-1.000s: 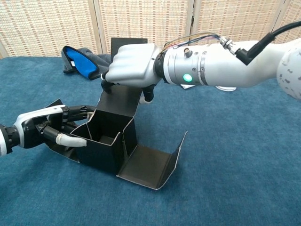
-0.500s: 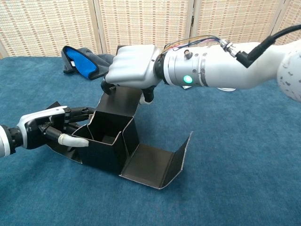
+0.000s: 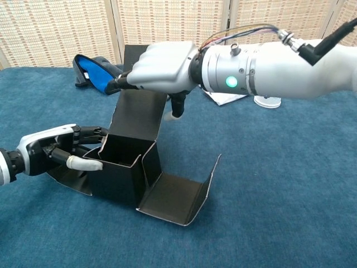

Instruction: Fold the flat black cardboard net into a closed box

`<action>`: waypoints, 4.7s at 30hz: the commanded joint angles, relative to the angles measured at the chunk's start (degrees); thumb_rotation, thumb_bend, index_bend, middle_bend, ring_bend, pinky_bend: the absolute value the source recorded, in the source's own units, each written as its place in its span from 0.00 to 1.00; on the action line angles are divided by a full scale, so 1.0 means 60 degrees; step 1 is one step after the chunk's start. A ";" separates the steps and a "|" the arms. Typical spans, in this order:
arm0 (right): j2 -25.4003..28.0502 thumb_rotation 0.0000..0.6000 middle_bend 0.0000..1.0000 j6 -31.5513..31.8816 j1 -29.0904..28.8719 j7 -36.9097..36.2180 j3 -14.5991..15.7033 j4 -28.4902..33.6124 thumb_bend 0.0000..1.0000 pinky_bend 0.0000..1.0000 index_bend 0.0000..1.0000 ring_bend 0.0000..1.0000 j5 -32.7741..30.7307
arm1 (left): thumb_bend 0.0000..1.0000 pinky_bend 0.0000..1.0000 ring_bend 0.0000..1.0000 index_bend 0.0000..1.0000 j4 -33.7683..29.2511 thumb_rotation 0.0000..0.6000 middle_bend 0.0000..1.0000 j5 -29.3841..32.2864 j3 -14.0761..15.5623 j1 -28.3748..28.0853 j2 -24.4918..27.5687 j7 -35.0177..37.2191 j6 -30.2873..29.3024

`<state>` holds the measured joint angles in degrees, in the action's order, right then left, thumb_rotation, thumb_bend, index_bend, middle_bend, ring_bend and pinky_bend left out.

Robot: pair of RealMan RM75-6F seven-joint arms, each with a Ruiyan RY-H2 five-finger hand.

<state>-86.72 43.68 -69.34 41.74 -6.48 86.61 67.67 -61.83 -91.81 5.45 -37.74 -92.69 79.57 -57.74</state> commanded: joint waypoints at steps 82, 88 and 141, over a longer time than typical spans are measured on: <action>-0.4177 1.00 0.00 0.5902 0.3471 -0.4747 -0.1143 -0.3977 0.00 0.96 0.00 0.62 0.4293 | 0.09 0.68 0.66 0.29 -0.3325 1.00 0.30 0.0946 -0.1560 -0.0360 0.3652 0.2385 0.1220; -0.4083 1.00 0.00 0.5743 0.3262 -0.4782 -0.1238 -0.3964 0.00 0.96 0.00 0.62 0.4353 | 0.09 0.68 0.66 0.28 -0.3238 1.00 0.30 0.0724 -0.1406 -0.0369 0.3568 0.2264 0.1218; -0.5205 1.00 0.06 0.4292 0.2235 -0.6097 0.0335 -0.7439 0.01 0.96 0.00 0.69 0.5223 | 0.09 0.69 0.64 0.11 -0.0398 1.00 0.18 0.0861 -0.0902 -0.0051 0.0486 -0.2465 0.1020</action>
<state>-117.81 69.35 -55.77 5.38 -4.59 42.14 98.86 -64.21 -86.62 0.02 -38.07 -89.81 64.76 -51.66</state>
